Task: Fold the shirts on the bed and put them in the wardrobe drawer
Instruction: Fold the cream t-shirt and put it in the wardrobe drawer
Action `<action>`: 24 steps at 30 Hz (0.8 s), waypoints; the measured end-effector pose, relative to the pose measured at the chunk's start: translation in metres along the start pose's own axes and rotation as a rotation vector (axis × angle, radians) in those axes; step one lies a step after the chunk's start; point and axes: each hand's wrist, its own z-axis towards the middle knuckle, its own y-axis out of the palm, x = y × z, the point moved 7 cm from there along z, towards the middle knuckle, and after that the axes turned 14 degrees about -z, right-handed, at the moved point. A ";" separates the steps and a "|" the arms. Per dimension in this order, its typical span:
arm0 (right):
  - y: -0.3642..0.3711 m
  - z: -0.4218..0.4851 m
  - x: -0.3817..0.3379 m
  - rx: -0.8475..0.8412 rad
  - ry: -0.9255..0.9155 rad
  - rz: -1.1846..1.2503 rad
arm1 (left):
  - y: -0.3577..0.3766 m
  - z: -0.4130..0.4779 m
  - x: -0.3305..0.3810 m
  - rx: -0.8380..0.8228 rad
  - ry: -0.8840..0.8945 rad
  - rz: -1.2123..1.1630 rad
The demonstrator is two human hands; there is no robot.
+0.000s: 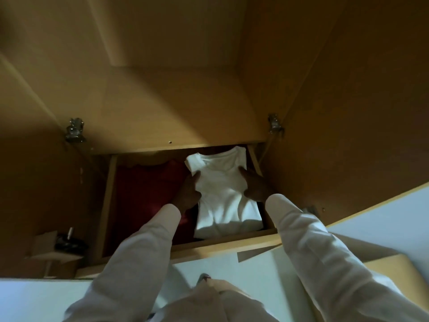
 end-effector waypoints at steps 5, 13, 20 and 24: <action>0.008 0.003 -0.006 -0.049 0.132 -0.286 | 0.007 0.017 -0.005 -0.031 -0.048 0.037; 0.053 -0.039 -0.017 -0.054 0.214 -0.156 | 0.009 -0.016 -0.059 0.127 -0.162 0.041; 0.083 -0.049 -0.015 -0.133 0.284 -0.073 | 0.029 -0.039 -0.067 0.086 -0.270 0.310; 0.082 -0.045 -0.010 -0.136 0.351 -0.056 | 0.034 -0.053 -0.073 0.038 -0.317 0.452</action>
